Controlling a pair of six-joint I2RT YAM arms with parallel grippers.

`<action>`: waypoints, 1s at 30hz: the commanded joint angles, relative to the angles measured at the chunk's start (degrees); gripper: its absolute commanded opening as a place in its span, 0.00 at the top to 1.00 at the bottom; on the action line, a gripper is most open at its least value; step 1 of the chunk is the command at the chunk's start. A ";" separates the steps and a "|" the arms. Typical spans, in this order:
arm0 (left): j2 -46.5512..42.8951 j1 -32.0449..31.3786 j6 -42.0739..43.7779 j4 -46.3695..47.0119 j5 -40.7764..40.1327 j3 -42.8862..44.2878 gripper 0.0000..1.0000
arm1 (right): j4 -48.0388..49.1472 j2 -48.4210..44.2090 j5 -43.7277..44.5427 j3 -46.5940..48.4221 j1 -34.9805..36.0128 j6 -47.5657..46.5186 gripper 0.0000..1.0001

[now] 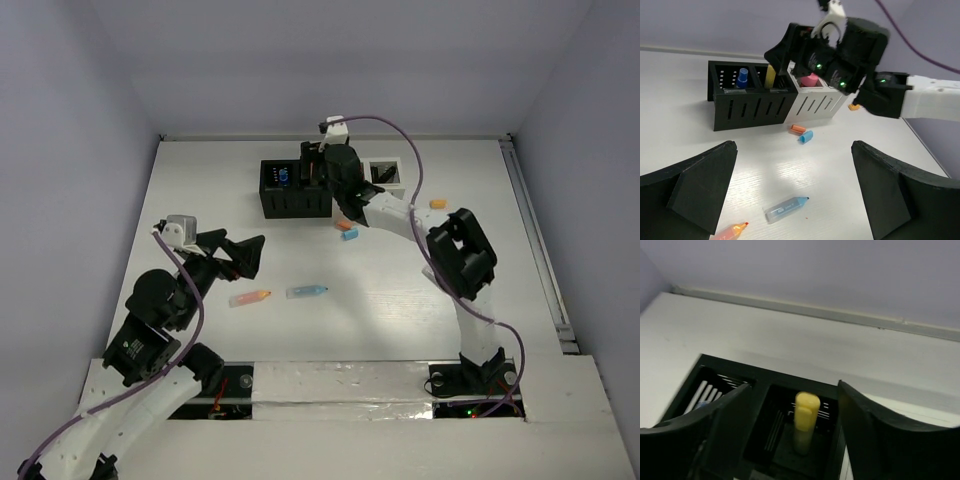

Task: Sort the stationery into containers
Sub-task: Place the pen in the storage box.

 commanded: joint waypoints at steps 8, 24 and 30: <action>1.68 2.61 0.75 3.22 4.79 -0.60 0.02 | -5.09 -23.04 -16.18 -18.10 0.29 8.05 0.41; 2.13 4.28 0.40 4.98 12.43 -1.04 0.45 | -44.73 -47.14 -8.82 -44.58 -4.27 18.43 0.96; 1.16 4.28 0.40 4.55 14.55 -1.13 0.48 | -44.39 -50.38 -13.92 -50.02 -19.73 22.05 0.53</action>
